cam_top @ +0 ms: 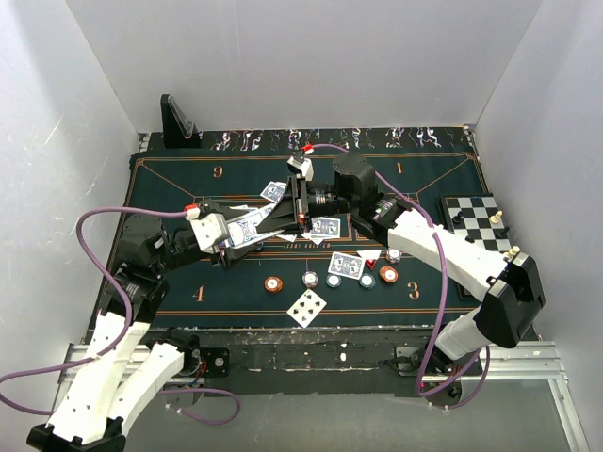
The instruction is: Distribute texas hold em gaming equipment
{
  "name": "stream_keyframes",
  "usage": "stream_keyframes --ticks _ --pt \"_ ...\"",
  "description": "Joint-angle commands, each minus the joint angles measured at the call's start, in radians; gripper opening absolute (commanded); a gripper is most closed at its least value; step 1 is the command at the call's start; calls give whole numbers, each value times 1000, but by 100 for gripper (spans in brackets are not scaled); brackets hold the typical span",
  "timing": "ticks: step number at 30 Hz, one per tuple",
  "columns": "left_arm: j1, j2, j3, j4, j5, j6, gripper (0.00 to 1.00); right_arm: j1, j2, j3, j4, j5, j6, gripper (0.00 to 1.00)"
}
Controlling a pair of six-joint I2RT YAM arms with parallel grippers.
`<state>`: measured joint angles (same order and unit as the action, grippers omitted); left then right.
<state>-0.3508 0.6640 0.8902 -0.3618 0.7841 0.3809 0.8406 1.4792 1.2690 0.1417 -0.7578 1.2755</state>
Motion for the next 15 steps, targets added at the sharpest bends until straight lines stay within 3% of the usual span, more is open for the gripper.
stream_keyframes --ticks 1,3,11,15 --pt "-2 17 30 -65 23 -72 68 9 -22 26 41 -2 -88 13" --pt "-2 22 38 -71 23 -73 96 12 -20 29 13 5 -114 12" --pt "-2 59 88 -132 52 -93 98 12 7 53 -62 17 -171 10" --pt "-2 55 90 -161 30 -16 98 14 32 59 -56 0 -163 9"
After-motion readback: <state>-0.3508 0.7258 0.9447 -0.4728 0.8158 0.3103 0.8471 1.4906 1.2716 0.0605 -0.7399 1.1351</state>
